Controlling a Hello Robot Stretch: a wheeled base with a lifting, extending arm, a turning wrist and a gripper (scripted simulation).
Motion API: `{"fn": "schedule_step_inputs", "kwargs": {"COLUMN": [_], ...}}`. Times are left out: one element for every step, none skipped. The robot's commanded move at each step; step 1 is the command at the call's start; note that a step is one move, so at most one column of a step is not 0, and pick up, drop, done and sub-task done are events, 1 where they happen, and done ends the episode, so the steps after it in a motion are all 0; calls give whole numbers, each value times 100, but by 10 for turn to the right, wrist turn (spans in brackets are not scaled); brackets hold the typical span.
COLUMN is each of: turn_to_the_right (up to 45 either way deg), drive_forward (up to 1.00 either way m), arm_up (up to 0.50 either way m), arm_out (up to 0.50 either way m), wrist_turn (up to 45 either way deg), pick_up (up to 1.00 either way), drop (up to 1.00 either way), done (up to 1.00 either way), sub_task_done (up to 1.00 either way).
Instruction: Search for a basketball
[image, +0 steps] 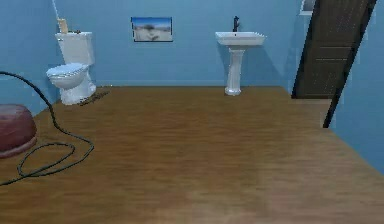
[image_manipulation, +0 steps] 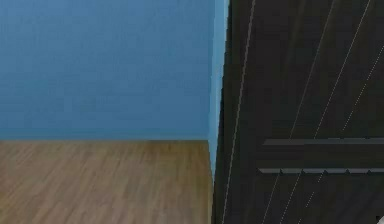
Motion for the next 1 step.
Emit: {"fn": "schedule_step_inputs", "kwargs": {"turn_to_the_right": [0], "drive_forward": [5], "arm_up": [0], "arm_out": [0], "wrist_turn": [0], "pick_up": [0], "drop": [0], "done": [0], "sub_task_done": [0]}}
